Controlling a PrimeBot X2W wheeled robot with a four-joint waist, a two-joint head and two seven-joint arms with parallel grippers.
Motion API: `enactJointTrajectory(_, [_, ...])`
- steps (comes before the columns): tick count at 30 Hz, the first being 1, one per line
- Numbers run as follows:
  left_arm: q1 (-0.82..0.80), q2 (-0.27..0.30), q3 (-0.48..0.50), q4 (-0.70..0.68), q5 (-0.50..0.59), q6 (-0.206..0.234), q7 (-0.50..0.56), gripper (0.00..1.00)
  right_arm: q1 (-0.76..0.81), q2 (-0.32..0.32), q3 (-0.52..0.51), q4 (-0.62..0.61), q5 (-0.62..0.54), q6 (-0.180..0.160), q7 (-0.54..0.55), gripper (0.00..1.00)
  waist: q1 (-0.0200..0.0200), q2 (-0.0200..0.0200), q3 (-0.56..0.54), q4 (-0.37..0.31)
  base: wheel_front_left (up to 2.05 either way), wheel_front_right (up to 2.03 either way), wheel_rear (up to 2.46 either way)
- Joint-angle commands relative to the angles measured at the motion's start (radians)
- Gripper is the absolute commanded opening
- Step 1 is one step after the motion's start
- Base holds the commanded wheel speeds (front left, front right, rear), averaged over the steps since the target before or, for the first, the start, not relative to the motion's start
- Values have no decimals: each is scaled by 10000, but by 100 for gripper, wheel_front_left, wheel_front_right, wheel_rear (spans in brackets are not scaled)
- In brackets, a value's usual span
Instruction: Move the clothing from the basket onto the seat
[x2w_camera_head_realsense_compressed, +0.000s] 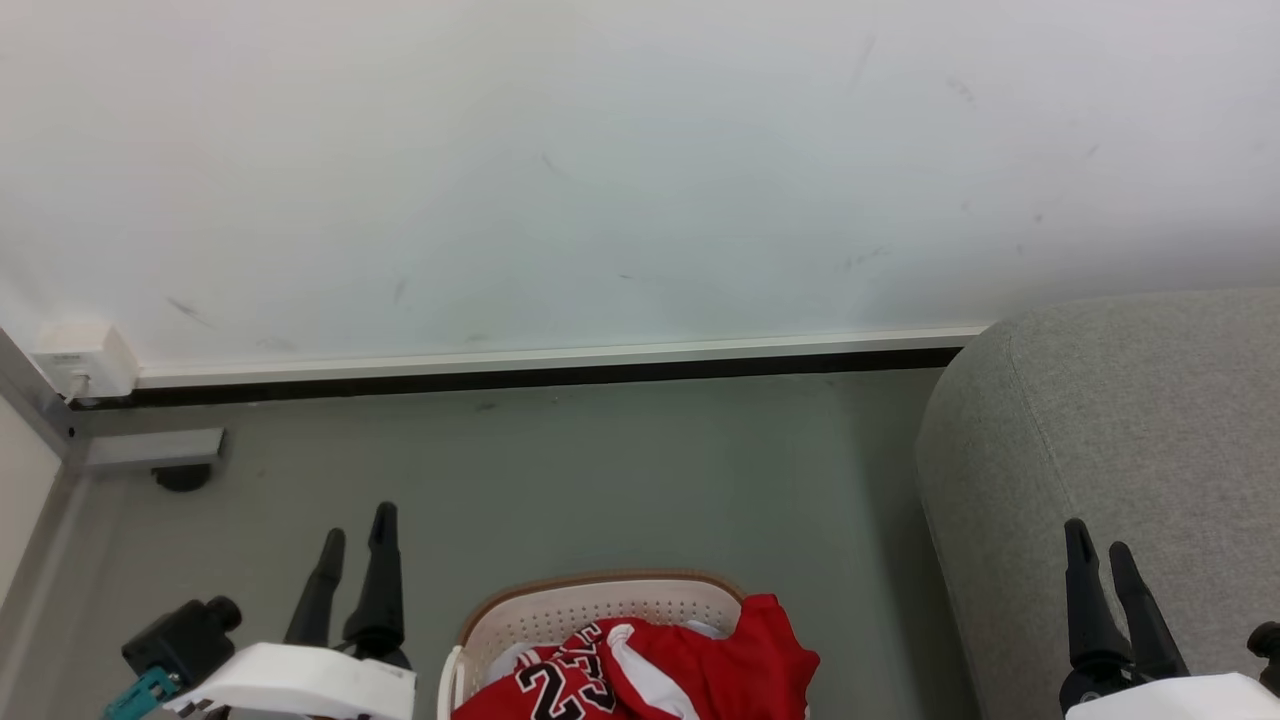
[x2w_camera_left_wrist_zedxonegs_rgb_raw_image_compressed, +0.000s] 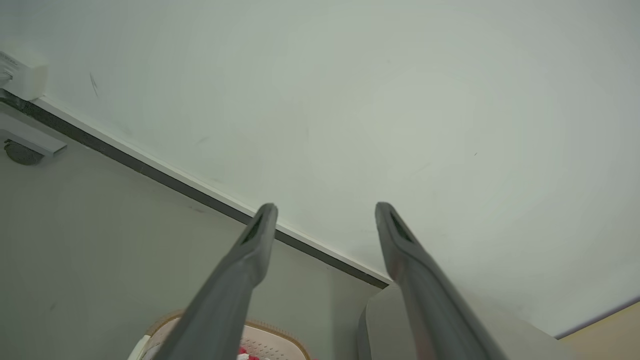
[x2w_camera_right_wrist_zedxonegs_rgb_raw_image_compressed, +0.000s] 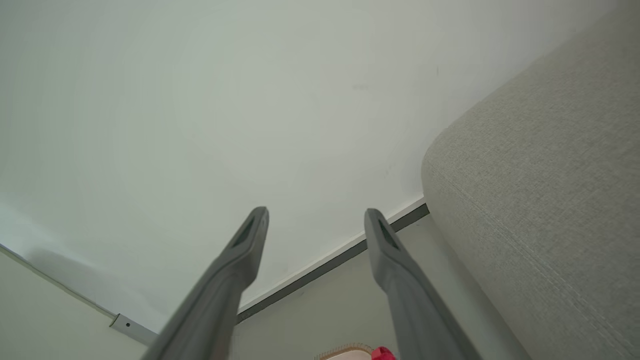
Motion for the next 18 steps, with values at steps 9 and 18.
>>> enactJointTrajectory(9, [-155,161,-234,32,1291,8,-347,100,-92,-10,196,149,-1979,-10,-339,100,0,0,-15,57,0,0,0])
enactJointTrajectory(18, [-170,197,-338,150,2278,28,-585,100,-80,38,273,357,-3044,-12,-575,100,0,0,-29,77,0,0,0])
